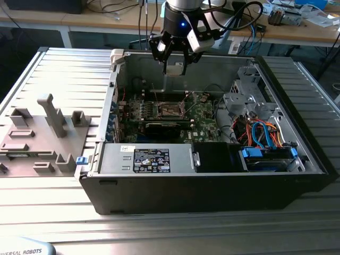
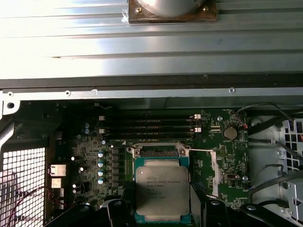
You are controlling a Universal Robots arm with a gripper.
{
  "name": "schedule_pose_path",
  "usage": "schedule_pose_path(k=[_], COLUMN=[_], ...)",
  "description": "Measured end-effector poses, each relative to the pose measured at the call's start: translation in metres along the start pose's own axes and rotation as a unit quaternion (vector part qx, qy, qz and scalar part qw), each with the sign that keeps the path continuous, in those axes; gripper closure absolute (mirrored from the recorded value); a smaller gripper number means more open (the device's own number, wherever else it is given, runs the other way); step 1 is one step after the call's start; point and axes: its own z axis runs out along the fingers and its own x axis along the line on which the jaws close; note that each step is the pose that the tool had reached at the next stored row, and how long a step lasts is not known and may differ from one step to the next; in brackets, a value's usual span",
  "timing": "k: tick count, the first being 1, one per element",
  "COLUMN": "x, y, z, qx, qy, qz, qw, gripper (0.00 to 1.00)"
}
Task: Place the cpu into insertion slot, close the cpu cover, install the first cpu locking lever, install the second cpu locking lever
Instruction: 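Place the cpu into insertion slot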
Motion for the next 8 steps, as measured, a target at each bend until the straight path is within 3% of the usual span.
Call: schedule_pose_path(k=[3, 8], x=[-0.0001, -0.0001], y=[-0.0004, -0.0004], z=[0.0046, 0.0049], qx=[0.0, 0.0], qy=[0.0, 0.0], qz=[0.0, 0.0], qw=[1.0, 1.0], gripper=[0.46, 0.46])
